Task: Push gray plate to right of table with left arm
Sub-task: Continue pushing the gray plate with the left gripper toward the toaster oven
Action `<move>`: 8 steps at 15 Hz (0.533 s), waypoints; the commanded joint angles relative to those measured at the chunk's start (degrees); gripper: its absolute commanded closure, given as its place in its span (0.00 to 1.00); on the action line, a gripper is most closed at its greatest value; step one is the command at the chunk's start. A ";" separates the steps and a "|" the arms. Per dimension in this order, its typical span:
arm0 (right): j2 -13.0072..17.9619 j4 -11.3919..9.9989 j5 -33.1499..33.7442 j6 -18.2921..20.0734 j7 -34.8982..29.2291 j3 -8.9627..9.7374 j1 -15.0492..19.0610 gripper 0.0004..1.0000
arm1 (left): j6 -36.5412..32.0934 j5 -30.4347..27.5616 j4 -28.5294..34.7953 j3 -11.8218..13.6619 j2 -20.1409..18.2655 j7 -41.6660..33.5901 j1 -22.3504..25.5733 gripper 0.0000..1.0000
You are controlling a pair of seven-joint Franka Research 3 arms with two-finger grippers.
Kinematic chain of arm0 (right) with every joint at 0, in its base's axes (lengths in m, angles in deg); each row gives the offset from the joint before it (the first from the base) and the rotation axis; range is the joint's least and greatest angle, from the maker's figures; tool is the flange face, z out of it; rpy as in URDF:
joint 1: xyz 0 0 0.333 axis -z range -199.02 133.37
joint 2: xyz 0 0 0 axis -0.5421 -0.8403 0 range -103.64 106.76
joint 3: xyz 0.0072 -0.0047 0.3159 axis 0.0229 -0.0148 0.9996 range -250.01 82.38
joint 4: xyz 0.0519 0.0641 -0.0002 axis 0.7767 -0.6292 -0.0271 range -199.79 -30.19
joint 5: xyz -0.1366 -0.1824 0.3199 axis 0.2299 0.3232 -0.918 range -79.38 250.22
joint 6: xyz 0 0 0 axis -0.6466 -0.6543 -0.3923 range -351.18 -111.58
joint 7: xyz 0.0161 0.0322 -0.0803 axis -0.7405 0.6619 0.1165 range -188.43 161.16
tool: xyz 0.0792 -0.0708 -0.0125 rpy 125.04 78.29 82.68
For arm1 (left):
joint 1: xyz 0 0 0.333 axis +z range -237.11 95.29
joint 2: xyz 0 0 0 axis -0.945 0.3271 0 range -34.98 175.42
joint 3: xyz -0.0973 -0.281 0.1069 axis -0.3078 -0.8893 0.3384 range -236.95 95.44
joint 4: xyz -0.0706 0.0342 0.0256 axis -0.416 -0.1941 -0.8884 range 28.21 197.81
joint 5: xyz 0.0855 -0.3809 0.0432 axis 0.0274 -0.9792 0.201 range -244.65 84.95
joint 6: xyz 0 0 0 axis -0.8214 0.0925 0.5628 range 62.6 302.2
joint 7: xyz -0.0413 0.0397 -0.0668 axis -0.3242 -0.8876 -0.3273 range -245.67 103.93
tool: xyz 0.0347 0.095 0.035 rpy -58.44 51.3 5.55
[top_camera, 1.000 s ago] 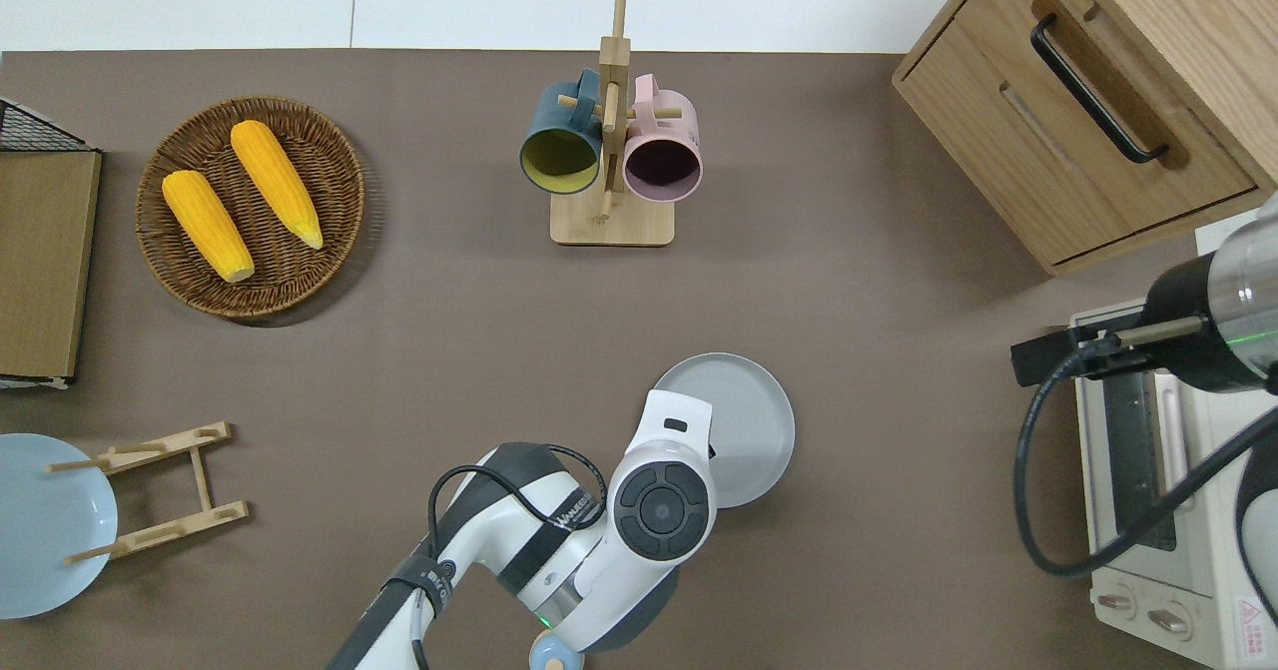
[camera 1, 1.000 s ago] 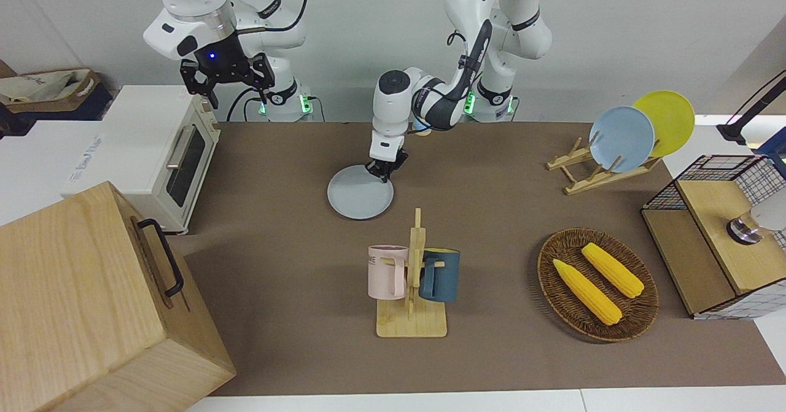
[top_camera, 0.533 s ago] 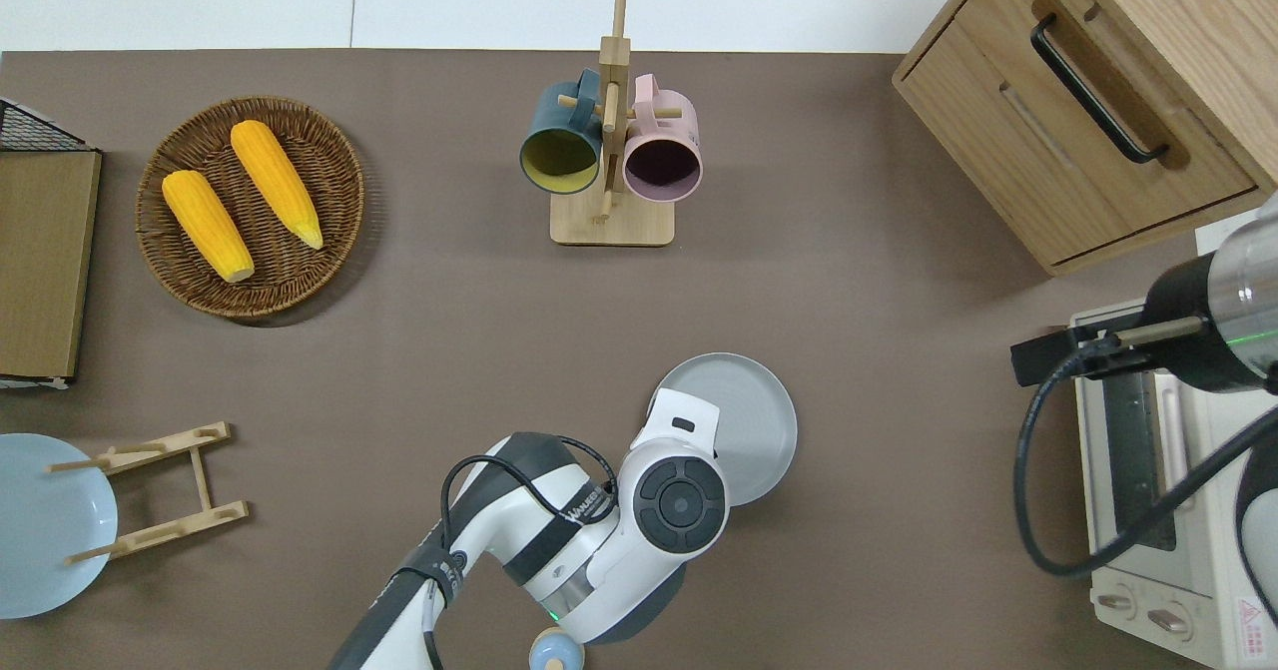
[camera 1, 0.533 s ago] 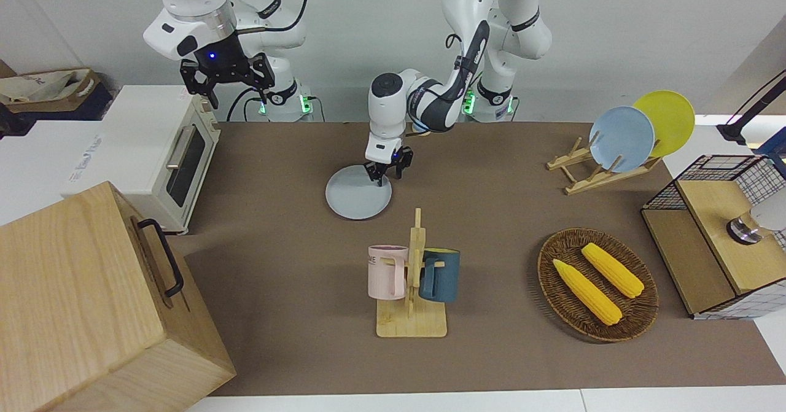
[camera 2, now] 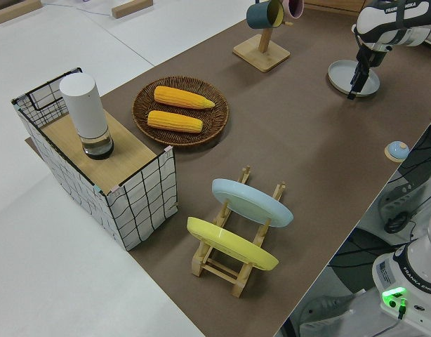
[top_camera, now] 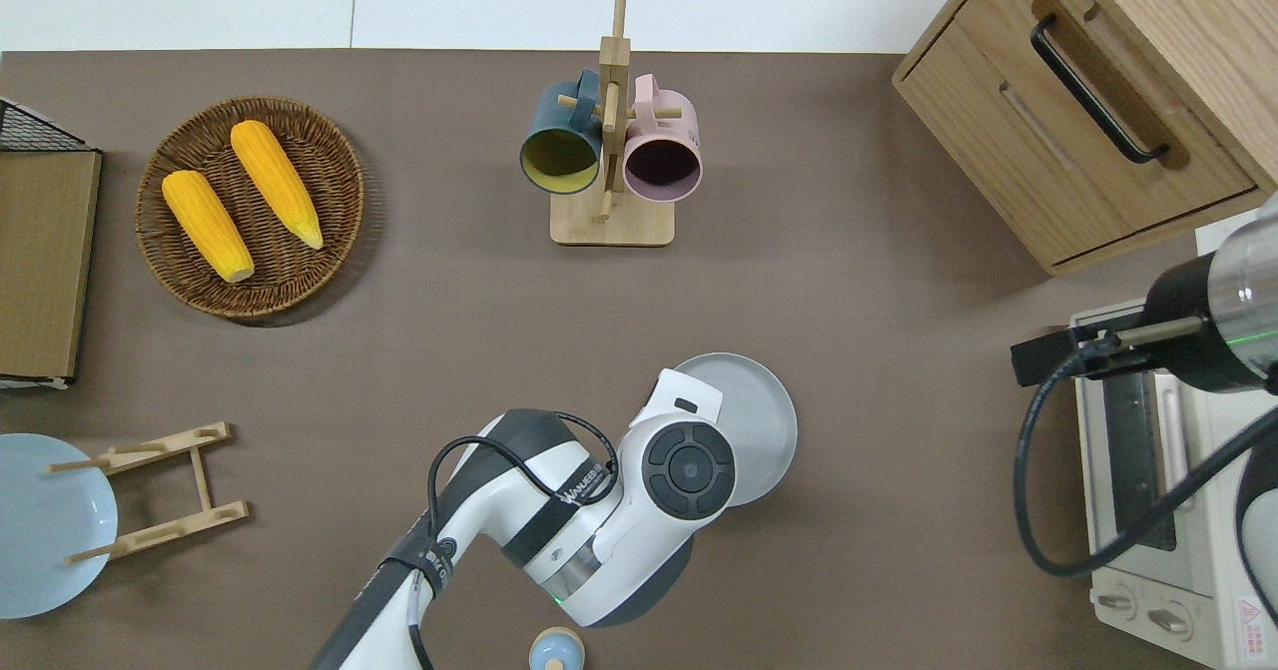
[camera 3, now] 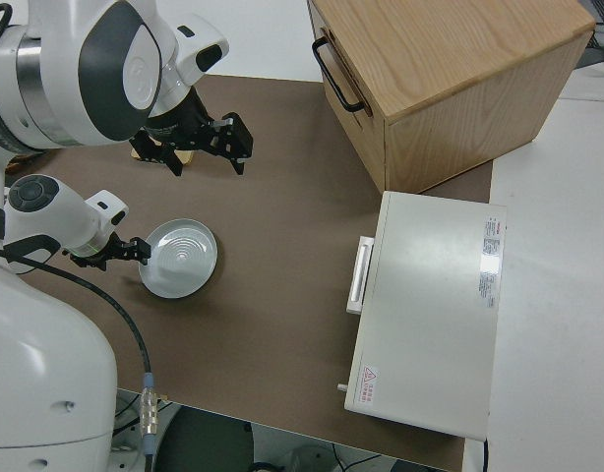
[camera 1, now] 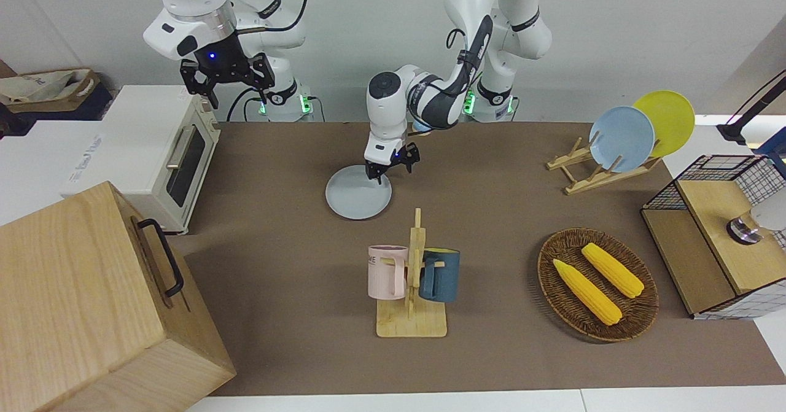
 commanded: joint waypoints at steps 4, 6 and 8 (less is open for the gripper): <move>0.17 0.50 -0.33 0.89 -0.75 0.96 1.13 0.02 | -17.34 -3.82 -6.64 0.07 -7.00 -21.97 11.56 0.00; 0.17 0.50 -0.33 0.89 -0.75 0.96 1.13 0.02 | -19.10 -3.82 -6.64 0.24 -10.25 -24.88 14.91 0.00; 0.17 0.50 -0.25 0.89 -0.75 0.96 1.13 0.02 | -21.03 -3.30 -6.73 0.24 -13.07 -27.07 19.30 0.00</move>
